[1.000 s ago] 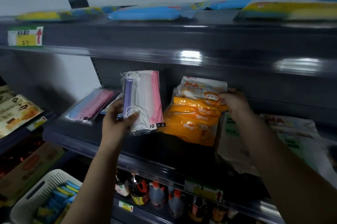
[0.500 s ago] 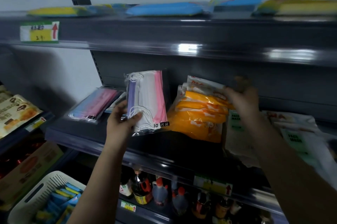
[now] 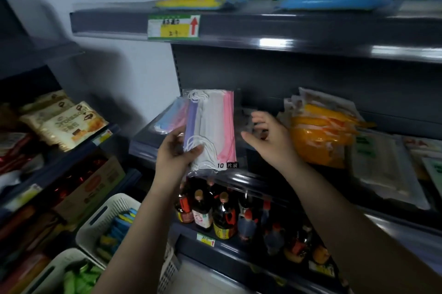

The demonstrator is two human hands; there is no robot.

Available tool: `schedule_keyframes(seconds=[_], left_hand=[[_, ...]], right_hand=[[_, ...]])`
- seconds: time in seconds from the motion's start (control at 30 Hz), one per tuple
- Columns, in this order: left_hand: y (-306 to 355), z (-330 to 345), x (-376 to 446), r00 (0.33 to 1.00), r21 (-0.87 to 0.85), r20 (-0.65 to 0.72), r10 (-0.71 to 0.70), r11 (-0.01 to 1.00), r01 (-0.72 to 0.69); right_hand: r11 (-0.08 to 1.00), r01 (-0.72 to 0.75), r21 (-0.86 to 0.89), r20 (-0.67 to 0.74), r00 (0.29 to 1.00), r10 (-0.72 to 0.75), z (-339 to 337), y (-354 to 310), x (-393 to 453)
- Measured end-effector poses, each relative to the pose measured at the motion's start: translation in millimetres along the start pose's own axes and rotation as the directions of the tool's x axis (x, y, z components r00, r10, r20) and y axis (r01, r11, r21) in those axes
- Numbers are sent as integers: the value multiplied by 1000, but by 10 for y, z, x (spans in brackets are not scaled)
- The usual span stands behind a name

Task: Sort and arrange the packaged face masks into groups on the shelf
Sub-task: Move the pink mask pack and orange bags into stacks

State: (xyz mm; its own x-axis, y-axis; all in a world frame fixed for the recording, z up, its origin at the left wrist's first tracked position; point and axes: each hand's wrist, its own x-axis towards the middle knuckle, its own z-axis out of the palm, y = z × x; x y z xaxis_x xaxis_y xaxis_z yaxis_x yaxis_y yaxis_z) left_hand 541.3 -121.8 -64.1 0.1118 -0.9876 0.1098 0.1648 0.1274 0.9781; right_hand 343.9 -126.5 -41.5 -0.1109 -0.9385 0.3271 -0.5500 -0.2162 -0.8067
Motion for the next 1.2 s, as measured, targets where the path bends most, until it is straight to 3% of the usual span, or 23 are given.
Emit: schedule_keyframes(seconds=[0.17,0.53,0.8,1.2], left_hand=[[-8,-433,-93,999,66,-31,13,998,-11],[-157,-1172,342,994,224,-110,-26,973,50],[-308,-1346,1154,992,523,-114,52,852,15],[-486,-1222,2067,999,650,38,36,758,-52]], right_hand=[[984,-116,139,157,983,94,604,-243,-151],[926,-266,268,200,956,216,1411,-271,99],[933,-273,236,158,958,240,1907,-151,690],[942,-334,-23,24,942,334,2118,66,1315]])
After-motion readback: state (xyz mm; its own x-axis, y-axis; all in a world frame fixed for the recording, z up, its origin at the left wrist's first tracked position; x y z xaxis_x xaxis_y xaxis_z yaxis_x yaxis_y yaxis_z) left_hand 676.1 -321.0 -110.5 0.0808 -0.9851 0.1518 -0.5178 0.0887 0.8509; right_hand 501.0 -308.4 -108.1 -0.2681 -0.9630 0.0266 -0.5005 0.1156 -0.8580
